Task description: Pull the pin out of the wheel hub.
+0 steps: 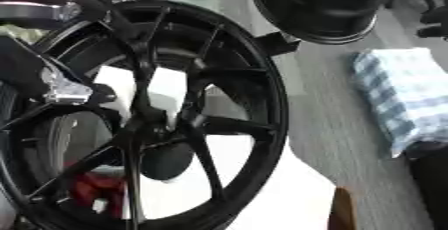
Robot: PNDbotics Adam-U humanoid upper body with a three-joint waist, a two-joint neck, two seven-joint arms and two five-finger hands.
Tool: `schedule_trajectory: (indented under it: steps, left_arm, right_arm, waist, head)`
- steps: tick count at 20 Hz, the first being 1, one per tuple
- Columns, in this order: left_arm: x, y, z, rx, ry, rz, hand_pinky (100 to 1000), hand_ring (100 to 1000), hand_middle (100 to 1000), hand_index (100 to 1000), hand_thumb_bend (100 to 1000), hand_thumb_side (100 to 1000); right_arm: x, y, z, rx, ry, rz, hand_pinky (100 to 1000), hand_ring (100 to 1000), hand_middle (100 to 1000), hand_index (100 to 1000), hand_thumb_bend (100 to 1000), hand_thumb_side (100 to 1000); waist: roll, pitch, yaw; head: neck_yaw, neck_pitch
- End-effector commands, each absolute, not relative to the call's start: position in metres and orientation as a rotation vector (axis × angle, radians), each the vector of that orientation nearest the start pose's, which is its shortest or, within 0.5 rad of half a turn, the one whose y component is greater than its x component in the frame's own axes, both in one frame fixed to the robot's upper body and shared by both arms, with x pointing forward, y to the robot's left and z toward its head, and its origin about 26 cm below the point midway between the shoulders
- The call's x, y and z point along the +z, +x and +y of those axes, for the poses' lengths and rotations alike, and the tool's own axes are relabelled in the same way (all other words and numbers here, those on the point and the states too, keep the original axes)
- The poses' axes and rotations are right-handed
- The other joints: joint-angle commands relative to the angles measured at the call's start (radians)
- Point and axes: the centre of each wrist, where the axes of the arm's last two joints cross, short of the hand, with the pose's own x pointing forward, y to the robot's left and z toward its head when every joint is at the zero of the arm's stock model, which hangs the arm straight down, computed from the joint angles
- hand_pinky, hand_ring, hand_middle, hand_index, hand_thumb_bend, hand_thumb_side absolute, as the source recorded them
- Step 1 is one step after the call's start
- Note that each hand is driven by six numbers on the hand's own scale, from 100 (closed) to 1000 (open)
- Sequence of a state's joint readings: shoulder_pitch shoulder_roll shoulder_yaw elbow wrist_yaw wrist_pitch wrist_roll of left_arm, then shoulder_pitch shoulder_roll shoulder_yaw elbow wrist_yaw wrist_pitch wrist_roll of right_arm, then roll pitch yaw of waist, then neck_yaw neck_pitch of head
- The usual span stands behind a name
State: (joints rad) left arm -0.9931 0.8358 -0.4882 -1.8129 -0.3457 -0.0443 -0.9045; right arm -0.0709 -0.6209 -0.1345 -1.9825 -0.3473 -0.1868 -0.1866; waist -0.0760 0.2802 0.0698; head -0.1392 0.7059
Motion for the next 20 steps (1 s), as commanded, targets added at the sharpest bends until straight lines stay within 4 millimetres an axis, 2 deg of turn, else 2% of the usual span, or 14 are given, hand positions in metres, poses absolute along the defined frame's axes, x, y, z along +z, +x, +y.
schedule_trajectory:
  steps: [1, 9, 14, 20]
  left_arm:
    - [0.347, 0.332, 0.198, 2.919, -0.817, 1.847, 1000, 883, 770, 908, 433, 763]
    - [0.337, 0.340, 0.200, 2.949, -0.825, 1.808, 989, 852, 718, 878, 441, 738]
    - [0.333, 0.345, 0.203, 2.959, -0.861, 1.796, 980, 855, 740, 888, 435, 717]
    - [0.330, 0.351, 0.207, 2.974, -0.870, 1.810, 962, 838, 727, 883, 380, 695]
  right_arm:
    - [0.197, 0.268, -0.353, 0.159, -0.251, -2.296, 633, 680, 587, 687, 251, 344]
    - [0.198, 0.269, -0.352, 0.147, -0.242, -2.298, 632, 679, 586, 687, 250, 346]
    - [0.198, 0.269, -0.352, 0.145, -0.238, -2.299, 633, 679, 586, 686, 252, 345]
    - [0.198, 0.269, -0.352, 0.141, -0.235, -2.300, 632, 679, 587, 686, 251, 347]
  waist:
    - [0.005, -0.012, 0.000]
    - [0.006, -0.010, -0.005]
    - [0.006, -0.011, -0.009]
    - [0.007, -0.012, -0.013]
  head:
    - [0.002, 0.000]
    - [0.008, 0.001]
    - [0.010, -0.002]
    - [0.010, 0.000]
